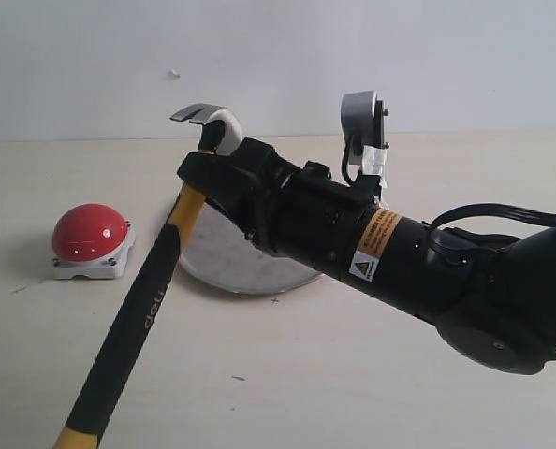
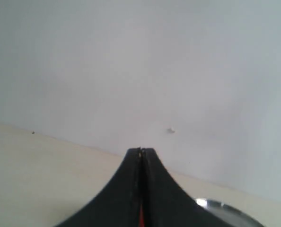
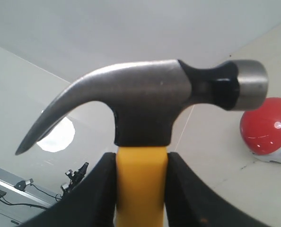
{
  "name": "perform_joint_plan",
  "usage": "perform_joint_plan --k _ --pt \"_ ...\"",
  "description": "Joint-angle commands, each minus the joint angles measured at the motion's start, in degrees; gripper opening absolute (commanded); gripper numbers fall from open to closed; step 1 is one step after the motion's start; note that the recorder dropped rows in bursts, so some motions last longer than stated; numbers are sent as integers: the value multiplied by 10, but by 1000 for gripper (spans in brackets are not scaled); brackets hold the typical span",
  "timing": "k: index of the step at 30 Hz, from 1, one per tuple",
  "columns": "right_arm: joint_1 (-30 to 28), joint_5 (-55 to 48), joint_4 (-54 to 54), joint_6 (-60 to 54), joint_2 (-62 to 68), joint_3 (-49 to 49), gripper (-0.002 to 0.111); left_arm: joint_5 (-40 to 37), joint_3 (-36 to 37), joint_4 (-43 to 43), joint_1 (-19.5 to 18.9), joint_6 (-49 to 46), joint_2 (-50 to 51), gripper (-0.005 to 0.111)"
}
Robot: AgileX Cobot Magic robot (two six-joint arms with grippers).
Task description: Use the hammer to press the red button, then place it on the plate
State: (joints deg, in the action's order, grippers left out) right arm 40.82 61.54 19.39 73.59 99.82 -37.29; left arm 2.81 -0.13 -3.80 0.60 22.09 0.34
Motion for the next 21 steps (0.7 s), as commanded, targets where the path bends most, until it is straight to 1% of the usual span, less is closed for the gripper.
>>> perform_joint_plan --k 1,3,4,7,10,13,16,17,19,21 --pt "-3 49 0 1 -7 -1 0 90 1 0 -1 38 -3 0" --pt "-3 49 0 1 -7 -1 0 119 1 0 -1 45 -3 0" --pt "-3 49 0 1 -7 -2 0 118 1 0 -1 54 -3 0" --pt "-3 48 1 0 -7 -2 0 63 -47 -4 -1 57 26 0" --pt "-3 48 1 0 -7 -2 0 3 -108 -7 -1 36 88 0" --pt "-3 48 1 0 -7 -2 0 -57 -187 -7 0 11 154 0" --pt "-3 47 1 0 -7 -2 0 -126 -270 -7 0 -57 218 0" --pt "-3 47 1 0 -7 -2 0 -157 -302 -7 0 -97 242 0" --pt "-3 47 1 0 -7 -2 0 -227 -362 -3 0 -166 291 0" --pt "-3 47 1 -5 -7 -2 0 -321 -429 3 0 -236 346 0"
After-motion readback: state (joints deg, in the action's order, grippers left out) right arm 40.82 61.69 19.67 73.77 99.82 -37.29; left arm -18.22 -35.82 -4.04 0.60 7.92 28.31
